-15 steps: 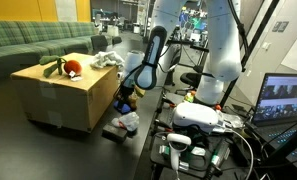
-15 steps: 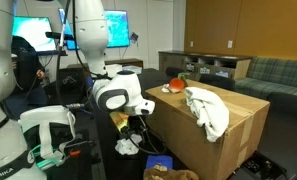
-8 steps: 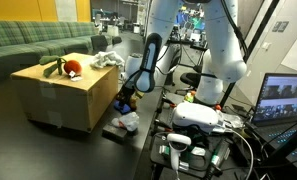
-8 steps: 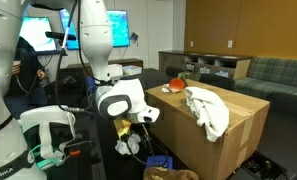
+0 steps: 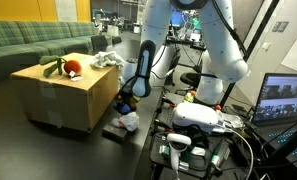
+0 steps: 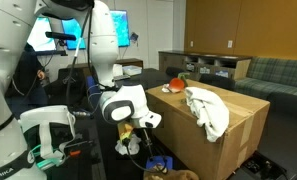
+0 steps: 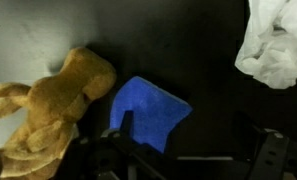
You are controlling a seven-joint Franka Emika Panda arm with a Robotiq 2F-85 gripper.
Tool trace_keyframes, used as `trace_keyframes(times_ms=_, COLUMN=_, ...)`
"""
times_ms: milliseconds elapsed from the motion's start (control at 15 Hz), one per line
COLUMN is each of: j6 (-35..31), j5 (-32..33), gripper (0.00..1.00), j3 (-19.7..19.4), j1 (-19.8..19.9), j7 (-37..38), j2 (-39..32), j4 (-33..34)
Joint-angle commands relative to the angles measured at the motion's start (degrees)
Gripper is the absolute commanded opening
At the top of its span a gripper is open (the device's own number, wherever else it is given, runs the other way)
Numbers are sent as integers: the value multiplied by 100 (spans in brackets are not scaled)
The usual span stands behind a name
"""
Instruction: Switch all the objects on the box and on the table
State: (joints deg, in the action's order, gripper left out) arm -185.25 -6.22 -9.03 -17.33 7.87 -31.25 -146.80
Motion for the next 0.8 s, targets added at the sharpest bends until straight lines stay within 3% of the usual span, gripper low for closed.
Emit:
trace_keyframes(times_ms=0, j6=-221, j5=-125, gripper=100, j3=-119, j1=81, j7=83, j2=-234, j4=184)
trace_keyframes(times_ms=533, j6=-330, j5=-154, gripper=100, j3=12, j1=621, j7=71, j2=-676, j4=513)
trace_keyframes(times_ms=733, j6=-334, j5=-111, gripper=100, j3=264, j1=1041, j7=46, j2=-792, j4=675)
